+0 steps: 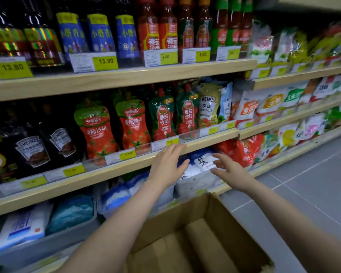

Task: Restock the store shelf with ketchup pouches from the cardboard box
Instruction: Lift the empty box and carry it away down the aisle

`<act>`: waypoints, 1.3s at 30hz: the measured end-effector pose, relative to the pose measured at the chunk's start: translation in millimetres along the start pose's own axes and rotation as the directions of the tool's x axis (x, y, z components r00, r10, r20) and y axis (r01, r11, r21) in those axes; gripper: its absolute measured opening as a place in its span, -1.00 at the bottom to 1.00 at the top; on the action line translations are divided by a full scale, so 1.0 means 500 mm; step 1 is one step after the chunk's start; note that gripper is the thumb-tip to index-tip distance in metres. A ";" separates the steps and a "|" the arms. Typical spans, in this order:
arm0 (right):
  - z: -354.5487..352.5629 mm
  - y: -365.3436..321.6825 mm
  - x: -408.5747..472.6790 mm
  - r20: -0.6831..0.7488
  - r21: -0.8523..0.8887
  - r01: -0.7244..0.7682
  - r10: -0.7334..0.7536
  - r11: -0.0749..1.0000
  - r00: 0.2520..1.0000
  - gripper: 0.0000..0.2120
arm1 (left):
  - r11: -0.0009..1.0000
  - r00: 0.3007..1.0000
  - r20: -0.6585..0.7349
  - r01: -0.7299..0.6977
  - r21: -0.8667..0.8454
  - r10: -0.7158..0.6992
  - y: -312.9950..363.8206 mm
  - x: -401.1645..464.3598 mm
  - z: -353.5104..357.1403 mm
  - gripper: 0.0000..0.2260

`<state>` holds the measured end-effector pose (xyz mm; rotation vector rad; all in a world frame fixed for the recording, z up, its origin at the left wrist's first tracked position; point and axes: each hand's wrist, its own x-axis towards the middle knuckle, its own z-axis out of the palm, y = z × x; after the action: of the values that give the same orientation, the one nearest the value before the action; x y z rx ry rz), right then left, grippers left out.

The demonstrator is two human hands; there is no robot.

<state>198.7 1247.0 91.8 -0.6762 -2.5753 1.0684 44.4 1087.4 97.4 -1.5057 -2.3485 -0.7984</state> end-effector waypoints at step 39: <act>0.151 0.434 -0.236 0.210 -0.077 -0.233 0.245 0.969 0.947 -0.57 | 0.341 0.359 0.082 0.923 -0.175 -0.930 0.072 -0.677 0.224 -0.55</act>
<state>336.6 1275.5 -124.5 -0.9546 -2.7678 1.2150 235.6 903.7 -144.0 0.0861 -3.0796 -1.2588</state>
